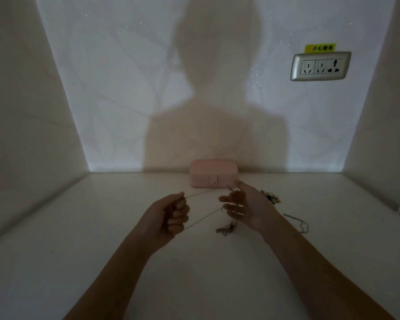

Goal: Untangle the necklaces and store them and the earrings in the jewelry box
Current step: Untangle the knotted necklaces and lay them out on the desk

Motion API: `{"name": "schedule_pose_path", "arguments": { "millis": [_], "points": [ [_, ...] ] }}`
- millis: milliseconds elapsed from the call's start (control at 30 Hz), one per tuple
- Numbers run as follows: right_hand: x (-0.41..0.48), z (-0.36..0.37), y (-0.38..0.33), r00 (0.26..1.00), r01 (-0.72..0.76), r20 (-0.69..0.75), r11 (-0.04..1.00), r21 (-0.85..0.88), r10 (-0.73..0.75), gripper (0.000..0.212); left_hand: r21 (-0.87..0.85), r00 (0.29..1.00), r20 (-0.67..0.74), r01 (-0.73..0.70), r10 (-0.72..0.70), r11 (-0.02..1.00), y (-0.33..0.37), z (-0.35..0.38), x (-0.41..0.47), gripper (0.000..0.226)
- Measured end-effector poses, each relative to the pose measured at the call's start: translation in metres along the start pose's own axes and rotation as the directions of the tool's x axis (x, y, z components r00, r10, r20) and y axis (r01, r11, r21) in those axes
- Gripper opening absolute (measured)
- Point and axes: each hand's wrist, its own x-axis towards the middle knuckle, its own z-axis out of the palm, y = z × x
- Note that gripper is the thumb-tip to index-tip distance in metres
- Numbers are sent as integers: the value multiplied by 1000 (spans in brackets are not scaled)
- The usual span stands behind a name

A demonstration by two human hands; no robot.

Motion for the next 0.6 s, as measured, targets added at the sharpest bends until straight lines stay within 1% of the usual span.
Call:
{"name": "schedule_pose_path", "arguments": {
  "millis": [100,133,167,200,267,333,400,433,500,533,600],
  "points": [
    [-3,1,-3,996,-38,77,997,61,33,41,-16,997,65,45,-44,999,5,-4,-3,31],
    [-4,1,-4,991,-67,122,996,66,59,43,-37,994,101,53,-49,998,7,-6,-4,29],
    [-5,1,-4,983,-92,163,995,26,87,45,-53,991,128,54,-47,997,8,-8,-5,31],
    [-5,0,-4,976,-101,190,993,-58,110,46,-59,989,142,49,-40,997,9,-10,-6,40],
    [-5,-2,-2,969,-61,211,954,-294,126,42,-67,988,154,37,-27,997,11,-17,-7,60],
    [-6,-3,1,975,20,200,858,-513,97,33,-74,986,164,39,-27,996,14,-24,-9,73],
    [-7,-4,1,977,95,205,746,-660,56,25,-95,988,151,51,-36,994,19,-32,-10,77],
    [-8,-5,0,974,133,222,686,-716,43,23,-97,992,116,54,-43,994,21,-37,-11,72],
    [-8,-7,-2,963,199,268,591,-781,30,20,-13,999,-5,41,-41,999,23,-44,-10,48],
    [-9,-9,-4,957,224,288,571,-790,23,19,59,997,-66,44,-40,997,23,-46,-10,41],
    [-10,-12,-5,951,258,310,560,-787,-2,13,160,990,-135,69,-48,985,22,-51,-10,39]
  ]
}}
